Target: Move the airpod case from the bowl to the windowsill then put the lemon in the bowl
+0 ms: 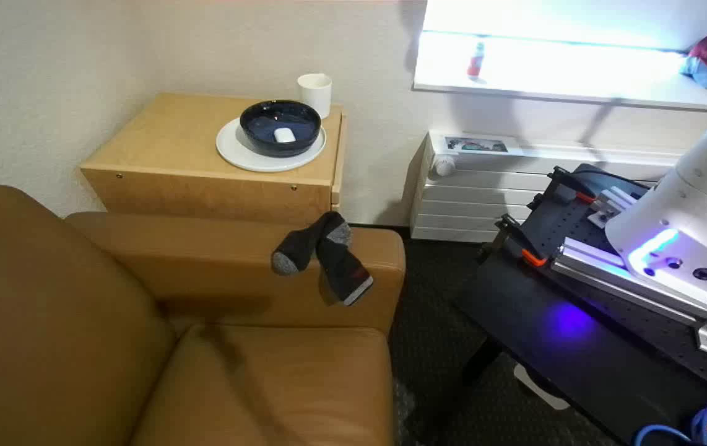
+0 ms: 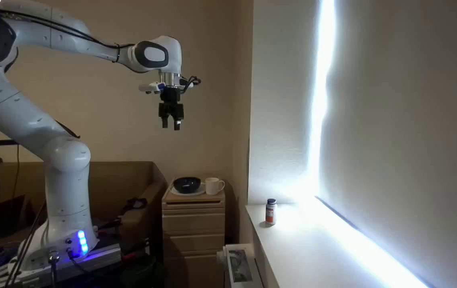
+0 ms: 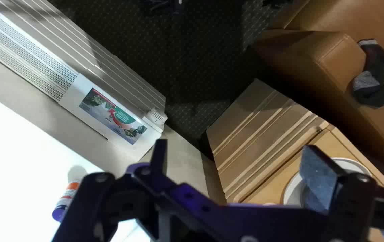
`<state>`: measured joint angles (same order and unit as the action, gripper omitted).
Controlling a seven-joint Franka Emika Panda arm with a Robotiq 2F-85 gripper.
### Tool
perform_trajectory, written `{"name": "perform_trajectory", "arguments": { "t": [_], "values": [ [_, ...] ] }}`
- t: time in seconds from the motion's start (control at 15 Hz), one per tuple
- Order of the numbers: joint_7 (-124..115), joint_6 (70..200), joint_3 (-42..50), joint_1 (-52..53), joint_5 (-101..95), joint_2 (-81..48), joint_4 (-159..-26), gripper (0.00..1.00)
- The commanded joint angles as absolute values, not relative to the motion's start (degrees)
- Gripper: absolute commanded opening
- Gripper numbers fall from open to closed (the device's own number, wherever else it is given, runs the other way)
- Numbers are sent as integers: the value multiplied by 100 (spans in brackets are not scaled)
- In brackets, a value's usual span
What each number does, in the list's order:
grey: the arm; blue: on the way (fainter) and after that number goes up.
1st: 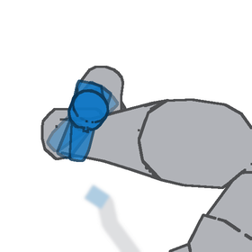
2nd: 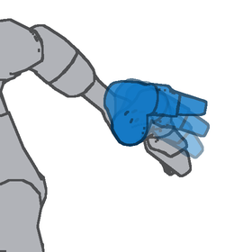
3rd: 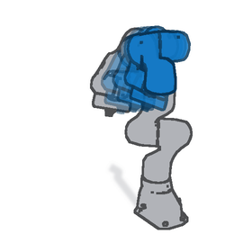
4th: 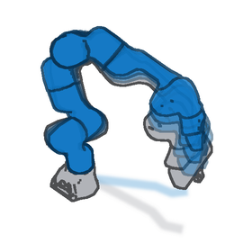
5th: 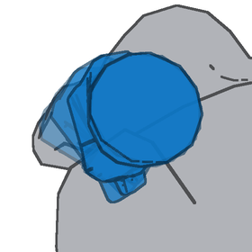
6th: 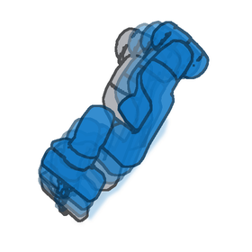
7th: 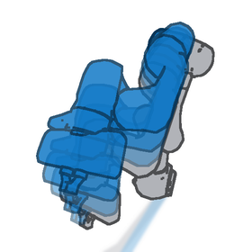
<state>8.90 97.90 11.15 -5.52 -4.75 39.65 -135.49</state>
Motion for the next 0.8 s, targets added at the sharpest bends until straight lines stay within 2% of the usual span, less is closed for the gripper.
{"name": "perform_trajectory", "arguments": {
  "t": [0.0,0.13,0.47,0.73],
  "values": [
    [913,9775,1086,-593,-453,3953,-13531,100],
    [912,9775,1086,-593,-453,3953,-13531,100],
    [693,9954,961,-177,405,2488,-13800,100],
    [314,10321,341,236,1069,1211,-13575,100]
  ]
}}
